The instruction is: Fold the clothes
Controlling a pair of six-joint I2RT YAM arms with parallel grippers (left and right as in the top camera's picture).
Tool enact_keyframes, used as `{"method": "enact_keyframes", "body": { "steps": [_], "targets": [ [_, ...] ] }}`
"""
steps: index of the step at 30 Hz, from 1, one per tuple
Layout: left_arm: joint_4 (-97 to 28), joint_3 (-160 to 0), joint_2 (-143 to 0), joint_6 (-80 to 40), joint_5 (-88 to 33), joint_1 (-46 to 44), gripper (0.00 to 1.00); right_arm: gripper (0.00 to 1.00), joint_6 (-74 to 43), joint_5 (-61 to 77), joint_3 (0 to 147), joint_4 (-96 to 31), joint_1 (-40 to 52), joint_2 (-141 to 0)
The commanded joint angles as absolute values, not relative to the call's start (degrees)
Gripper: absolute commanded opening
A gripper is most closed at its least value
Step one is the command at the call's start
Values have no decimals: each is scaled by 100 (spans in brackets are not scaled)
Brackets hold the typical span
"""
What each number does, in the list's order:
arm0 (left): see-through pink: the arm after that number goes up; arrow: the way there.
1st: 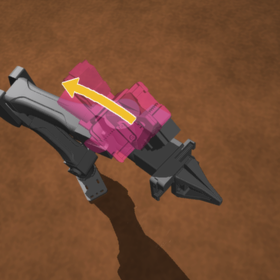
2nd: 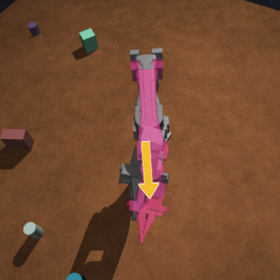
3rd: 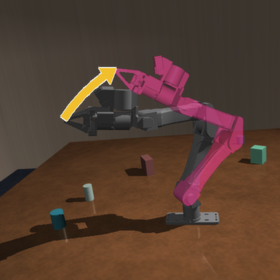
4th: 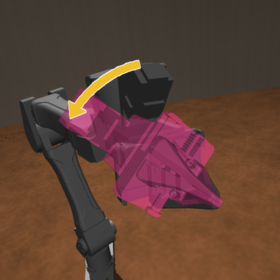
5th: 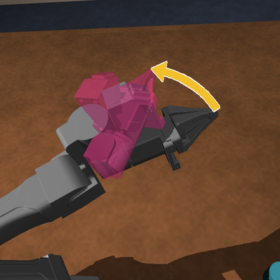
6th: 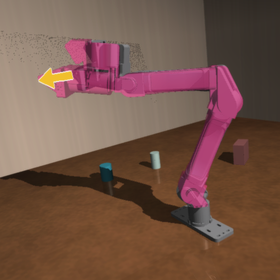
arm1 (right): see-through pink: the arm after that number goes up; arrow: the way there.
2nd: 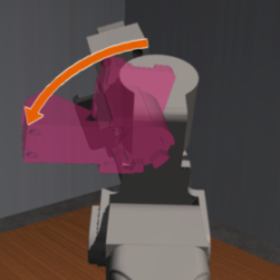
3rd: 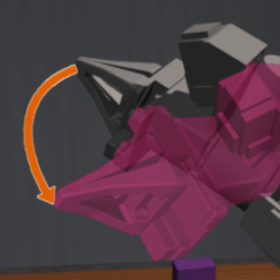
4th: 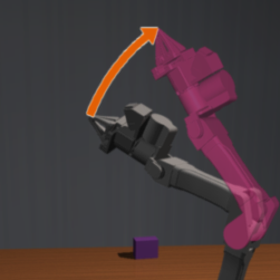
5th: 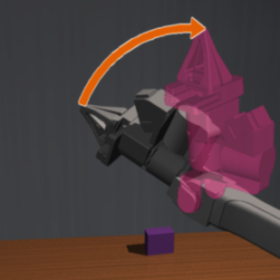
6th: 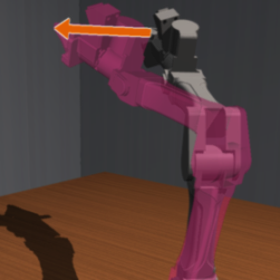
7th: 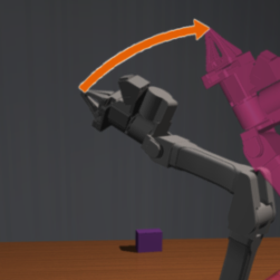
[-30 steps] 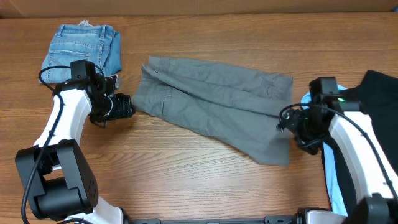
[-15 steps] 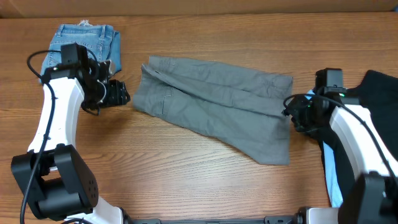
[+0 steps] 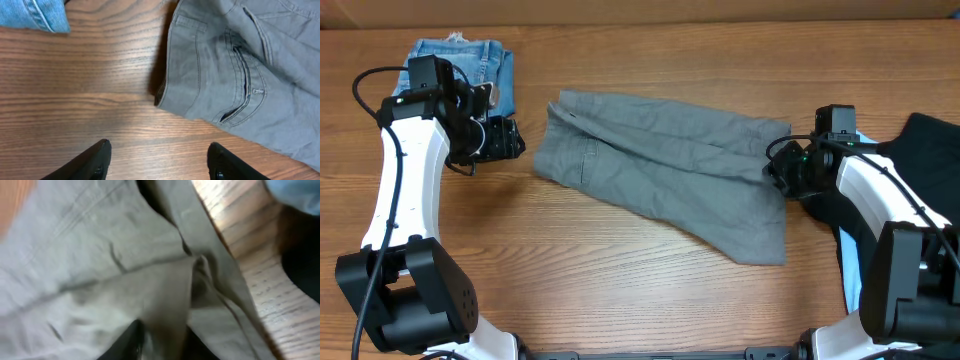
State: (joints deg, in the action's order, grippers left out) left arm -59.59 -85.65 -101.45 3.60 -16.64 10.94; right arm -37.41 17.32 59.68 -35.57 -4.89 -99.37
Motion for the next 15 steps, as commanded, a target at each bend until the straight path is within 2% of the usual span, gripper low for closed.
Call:
{"method": "enact_keyframes", "body": {
  "steps": [1, 8, 13, 15],
  "targets": [
    [-5907, -8696, -10154, 475, -1653, 1031, 60, 6, -3780, 1723, 6010, -3367, -504, -9913],
    [-5708, -8694, -10156, 478, -1649, 770, 41, 4, -4117, 1699, 6191, -2738, -631, -9913],
    [-5334, -8674, -10165, 473, -1586, 534, 41, 4, -4799, 1350, 6191, -2324, -687, -9913],
    [-5212, -8674, -10191, 473, -1588, 473, 43, 4, -5057, 1291, 6189, -2209, -687, -9915]
  ]
}}
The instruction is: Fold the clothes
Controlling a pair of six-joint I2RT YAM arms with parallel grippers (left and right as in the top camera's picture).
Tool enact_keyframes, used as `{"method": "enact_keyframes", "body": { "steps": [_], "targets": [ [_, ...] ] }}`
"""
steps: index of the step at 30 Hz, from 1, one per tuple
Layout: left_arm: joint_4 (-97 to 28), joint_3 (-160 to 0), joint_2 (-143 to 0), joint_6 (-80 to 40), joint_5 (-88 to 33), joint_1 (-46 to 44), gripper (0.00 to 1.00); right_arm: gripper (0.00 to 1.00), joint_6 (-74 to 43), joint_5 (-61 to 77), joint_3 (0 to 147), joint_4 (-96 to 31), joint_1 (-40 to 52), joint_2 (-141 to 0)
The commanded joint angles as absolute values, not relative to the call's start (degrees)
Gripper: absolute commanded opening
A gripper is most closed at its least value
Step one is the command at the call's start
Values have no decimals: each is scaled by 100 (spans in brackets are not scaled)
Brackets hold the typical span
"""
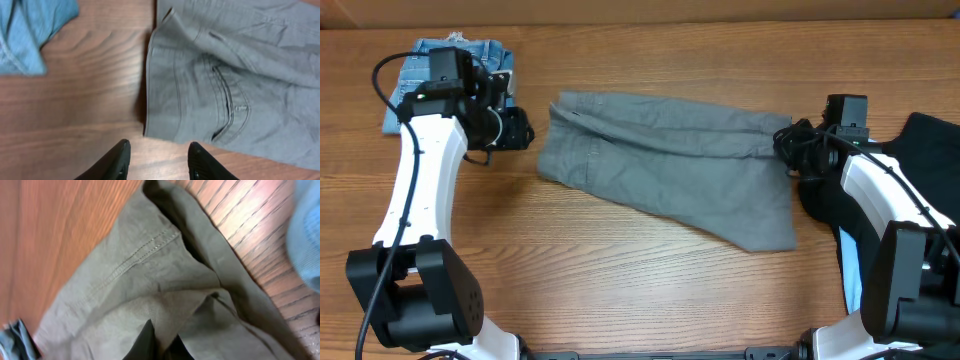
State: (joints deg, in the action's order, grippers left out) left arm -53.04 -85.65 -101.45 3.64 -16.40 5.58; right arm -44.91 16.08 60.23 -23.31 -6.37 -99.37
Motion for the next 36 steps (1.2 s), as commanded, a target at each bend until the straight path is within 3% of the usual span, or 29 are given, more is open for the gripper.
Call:
{"method": "enact_keyframes", "body": {
  "steps": [1, 12, 18, 22, 25, 26, 30, 36],
  "targets": [
    [-5172, -8672, -10219, 473, -1581, 443, 44, 4, -5109, 1293, 6189, -2121, -687, -9915],
    [-4711, -8672, -10993, 287, -1525, 250, 44, 6, -5105, 1323, 6189, -1590, -672, -9915],
    [-4095, -8674, -11220, -47, -2528, 172, 38, 6, -5081, 1651, 6189, -1111, -672, -9915],
    [-3778, -8674, -11220, -309, -2554, 132, 34, 25, -5671, 1081, 6189, -1057, -672, -9970],
    [-3743, -8674, -11220, -390, -2552, 67, 32, 51, -5876, 1004, 6189, -991, -672, -10084],
    [-3747, -8674, -11220, -388, -2552, 32, 31, 52, -5800, 1074, 6189, -967, -672, -10116],
    [-3909, -8674, -11220, -360, -2512, -71, 31, 28, -4410, 1927, 6191, -1197, -703, -10108],
    [-4320, -8674, -11220, 14, -2510, -89, 26, 24, -3328, 2117, 6191, -1933, -714, -9878]
  ]
}}
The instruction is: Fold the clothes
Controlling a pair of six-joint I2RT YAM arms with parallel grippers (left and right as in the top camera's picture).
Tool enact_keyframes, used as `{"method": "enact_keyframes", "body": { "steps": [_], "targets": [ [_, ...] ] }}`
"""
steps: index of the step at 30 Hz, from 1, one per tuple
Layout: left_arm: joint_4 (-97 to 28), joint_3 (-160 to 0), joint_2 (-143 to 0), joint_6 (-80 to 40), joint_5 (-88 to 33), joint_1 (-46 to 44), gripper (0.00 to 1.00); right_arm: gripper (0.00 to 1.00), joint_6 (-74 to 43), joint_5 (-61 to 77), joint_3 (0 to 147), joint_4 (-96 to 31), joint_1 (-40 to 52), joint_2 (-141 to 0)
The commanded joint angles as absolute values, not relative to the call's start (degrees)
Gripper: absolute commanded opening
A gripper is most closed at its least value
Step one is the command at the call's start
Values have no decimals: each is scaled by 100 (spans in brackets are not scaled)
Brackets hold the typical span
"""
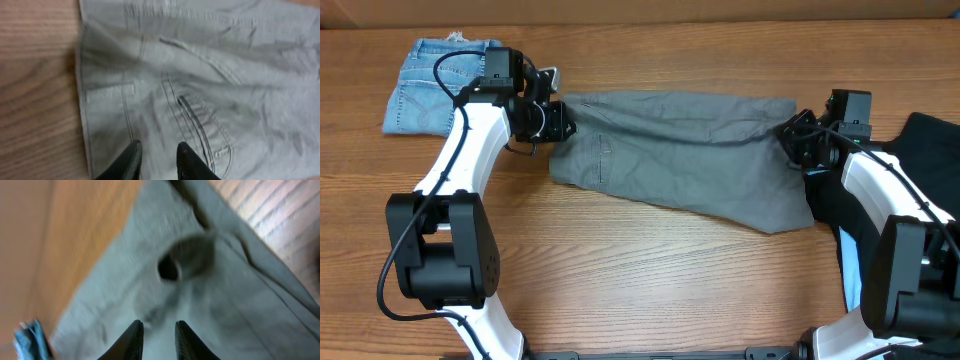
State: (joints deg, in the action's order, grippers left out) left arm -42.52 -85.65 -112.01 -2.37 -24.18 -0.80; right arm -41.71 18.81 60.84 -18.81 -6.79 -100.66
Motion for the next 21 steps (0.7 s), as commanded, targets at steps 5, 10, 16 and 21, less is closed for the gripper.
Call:
{"method": "enact_keyframes", "body": {
  "steps": [5, 10, 16, 21],
  "targets": [
    [-4451, -8674, -11220, 93, -2512, -91, 25, 18, -3297, 2115, 6202, -1317, -786, -9762],
    [-4613, -8674, -11220, 152, -2510, -89, 24, 12, -4506, 2311, 6217, -349, -1070, -9758],
    [-4954, -8674, -11220, 537, -2508, -89, 20, 6, -3527, 3594, 6346, -1927, -1083, -9708],
    [-4969, -8674, -11220, 626, -2506, -89, 17, 4, -3229, 2580, 6333, -3448, -493, -9815]
  ]
}}
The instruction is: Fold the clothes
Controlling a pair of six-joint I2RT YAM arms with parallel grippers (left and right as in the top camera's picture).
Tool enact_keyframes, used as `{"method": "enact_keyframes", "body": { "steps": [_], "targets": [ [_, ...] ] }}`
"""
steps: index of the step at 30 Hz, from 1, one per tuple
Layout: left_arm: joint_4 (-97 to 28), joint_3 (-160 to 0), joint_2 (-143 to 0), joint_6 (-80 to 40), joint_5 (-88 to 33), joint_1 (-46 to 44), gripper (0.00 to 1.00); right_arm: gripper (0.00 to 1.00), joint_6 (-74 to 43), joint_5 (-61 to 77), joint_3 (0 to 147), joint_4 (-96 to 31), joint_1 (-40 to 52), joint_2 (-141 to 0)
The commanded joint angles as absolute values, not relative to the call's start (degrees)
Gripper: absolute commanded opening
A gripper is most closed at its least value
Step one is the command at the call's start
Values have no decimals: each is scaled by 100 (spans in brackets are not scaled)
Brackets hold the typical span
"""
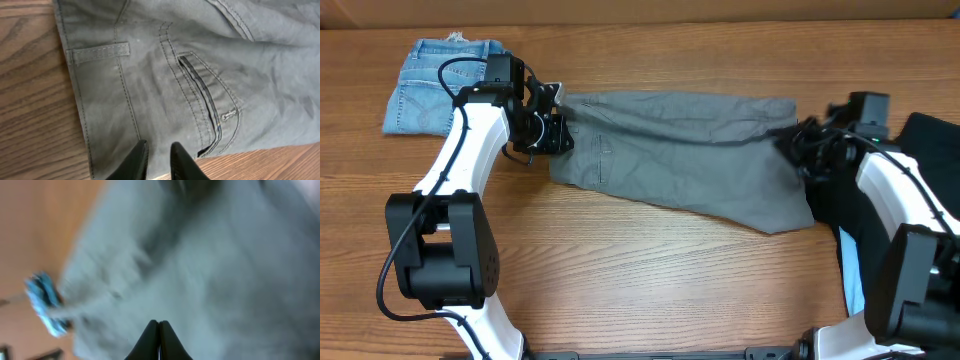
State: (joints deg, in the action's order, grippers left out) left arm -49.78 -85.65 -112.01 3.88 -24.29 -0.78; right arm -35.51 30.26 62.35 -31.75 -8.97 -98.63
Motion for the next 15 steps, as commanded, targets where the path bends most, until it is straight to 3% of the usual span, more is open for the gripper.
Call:
{"method": "enact_keyframes", "body": {
  "steps": [1, 10, 15],
  "targets": [
    [-4963, -8674, -11220, 624, -2510, -91, 16, 4, -3247, 2425, 6329, -3505, -357, -9861],
    [-5035, -8674, -11220, 620, -2508, -89, 14, 4, -4801, 1448, 6318, -2193, 458, -10860],
    [-5061, -8674, -11220, 596, -2510, -91, 14, 4, -5568, 2141, 6318, 272, 307, -11511]
  ]
}}
